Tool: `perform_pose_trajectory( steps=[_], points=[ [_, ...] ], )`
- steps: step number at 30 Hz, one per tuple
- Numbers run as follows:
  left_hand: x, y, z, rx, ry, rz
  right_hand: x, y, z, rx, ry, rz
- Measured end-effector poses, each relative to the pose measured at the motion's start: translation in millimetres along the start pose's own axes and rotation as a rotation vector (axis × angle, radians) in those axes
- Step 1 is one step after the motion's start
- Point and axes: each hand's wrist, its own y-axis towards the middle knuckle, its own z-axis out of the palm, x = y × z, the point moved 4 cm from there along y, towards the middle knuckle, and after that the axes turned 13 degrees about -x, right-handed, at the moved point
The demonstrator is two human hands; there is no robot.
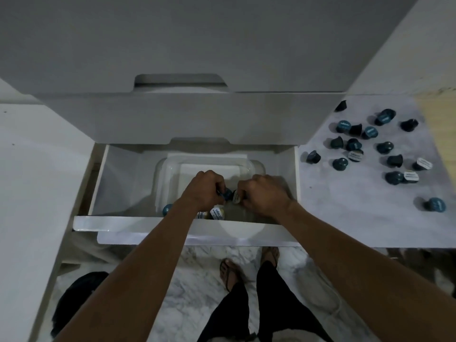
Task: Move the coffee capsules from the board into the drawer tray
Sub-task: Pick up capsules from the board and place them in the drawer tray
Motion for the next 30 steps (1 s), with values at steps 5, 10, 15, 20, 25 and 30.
perform_pose_trajectory(
  steps=[5,10,15,20,25,30],
  points=[
    [1,0,2,0.054,-0.015,-0.028,-3,0,1,0.069,-0.019,0.042],
    [2,-3,1,0.061,-0.093,-0.059,-9,1,6,0.123,0.121,0.123],
    [0,-1,4,0.071,-0.075,-0.019,-8,2,7,0.174,0.126,0.125],
    [0,-2,10,0.145,-0.015,0.043,-5,-3,13,0.234,0.117,0.118],
    [0,-3,14,0.205,0.052,0.085,-2,-2,14,0.279,0.074,0.098],
    [1,-3,17,0.225,0.084,0.084,2,-1,13,0.314,0.039,0.080]
  ],
)
